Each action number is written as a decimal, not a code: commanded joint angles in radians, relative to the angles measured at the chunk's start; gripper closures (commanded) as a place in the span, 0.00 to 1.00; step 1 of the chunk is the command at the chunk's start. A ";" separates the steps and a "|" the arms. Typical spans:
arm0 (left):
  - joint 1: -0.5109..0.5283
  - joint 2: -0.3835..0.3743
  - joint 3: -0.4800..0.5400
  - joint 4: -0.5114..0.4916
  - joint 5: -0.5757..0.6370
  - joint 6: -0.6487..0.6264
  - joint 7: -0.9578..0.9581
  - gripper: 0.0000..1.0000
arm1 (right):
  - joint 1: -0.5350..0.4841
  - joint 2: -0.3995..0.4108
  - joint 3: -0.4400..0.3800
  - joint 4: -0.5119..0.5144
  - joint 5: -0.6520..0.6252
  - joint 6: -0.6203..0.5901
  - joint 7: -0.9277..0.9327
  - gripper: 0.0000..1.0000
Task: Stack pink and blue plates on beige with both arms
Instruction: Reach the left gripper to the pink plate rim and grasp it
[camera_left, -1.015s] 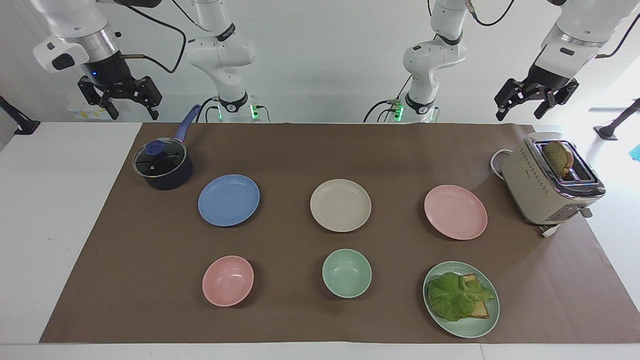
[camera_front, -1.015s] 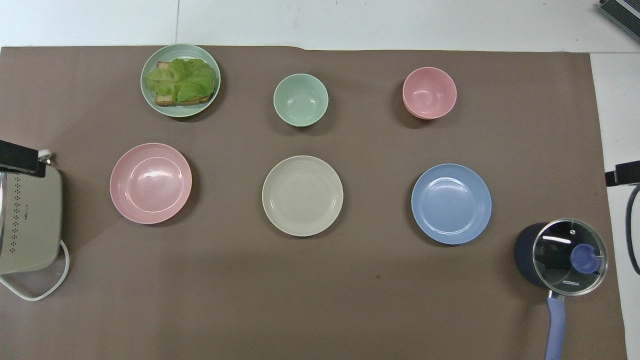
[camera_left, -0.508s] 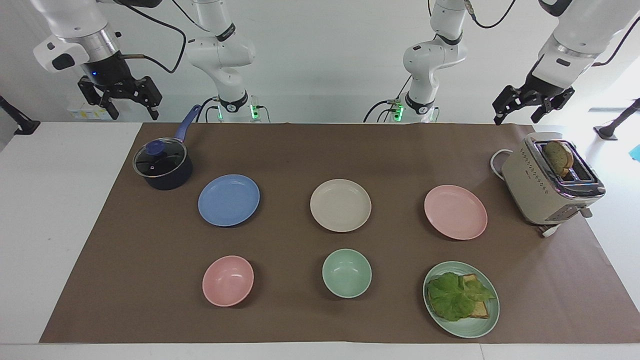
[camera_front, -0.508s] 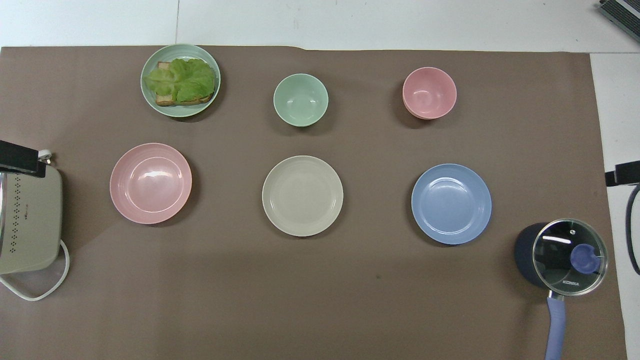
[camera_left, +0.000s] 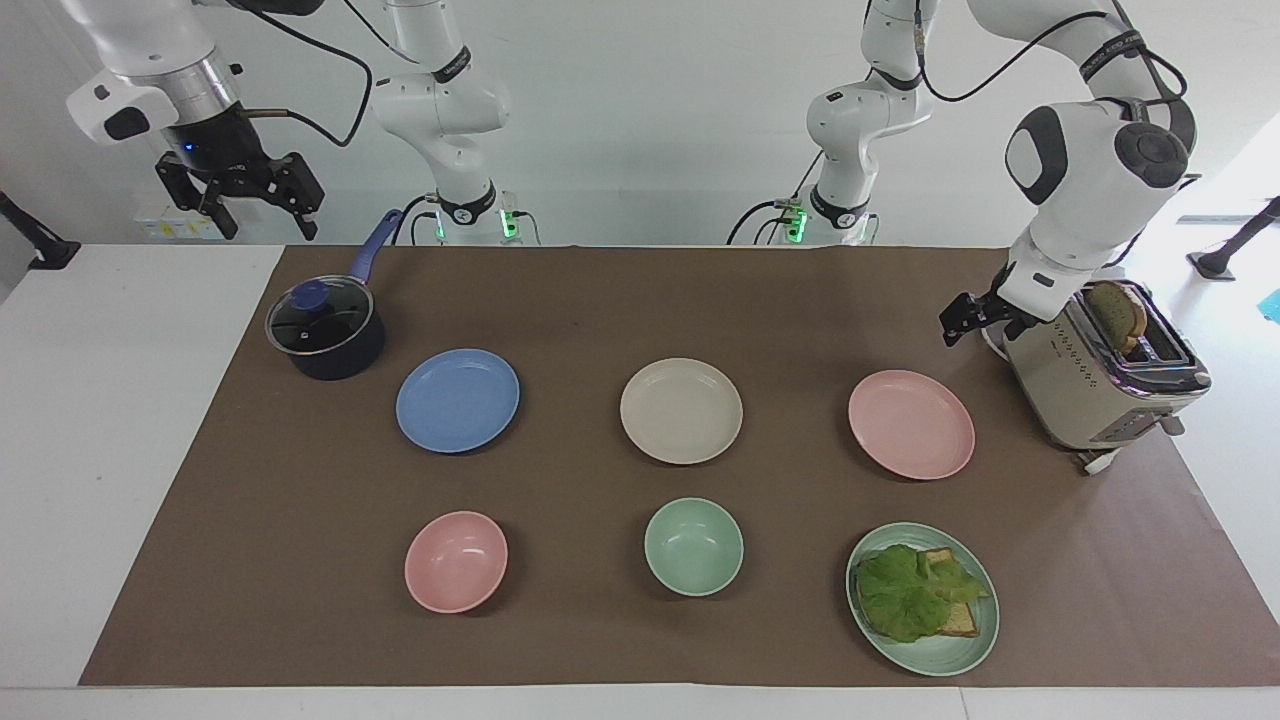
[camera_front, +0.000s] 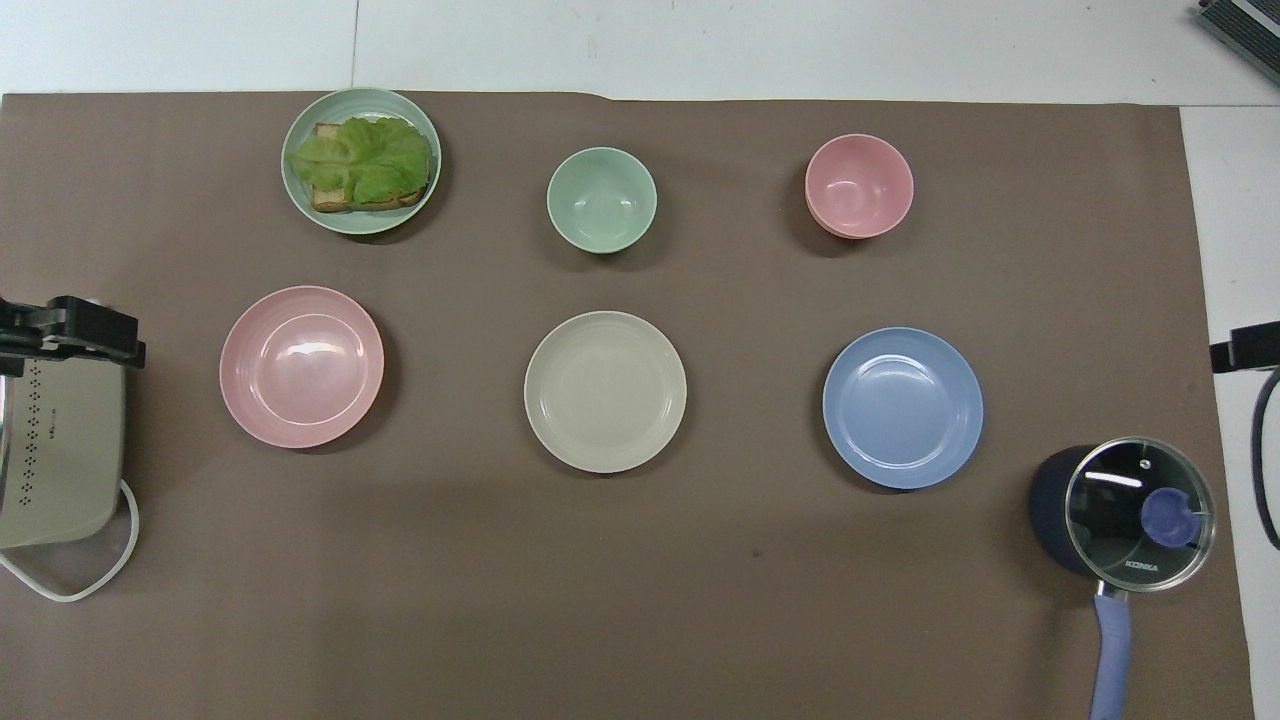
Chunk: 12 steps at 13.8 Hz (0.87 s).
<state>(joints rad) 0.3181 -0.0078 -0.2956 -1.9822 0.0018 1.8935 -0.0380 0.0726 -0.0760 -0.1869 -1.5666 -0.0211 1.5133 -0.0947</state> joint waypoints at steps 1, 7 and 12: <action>0.030 0.052 -0.005 -0.055 -0.011 0.108 0.010 0.00 | -0.002 -0.002 0.004 0.000 0.003 0.002 0.015 0.00; 0.041 0.172 -0.005 -0.128 -0.011 0.312 -0.026 0.00 | -0.002 -0.002 0.004 0.000 0.003 0.002 0.015 0.00; 0.042 0.175 -0.005 -0.162 -0.011 0.312 -0.111 0.03 | -0.002 -0.002 0.004 0.000 0.001 0.004 0.013 0.00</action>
<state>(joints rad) 0.3468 0.1917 -0.2915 -2.1099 0.0016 2.1865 -0.1180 0.0727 -0.0760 -0.1869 -1.5666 -0.0211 1.5133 -0.0946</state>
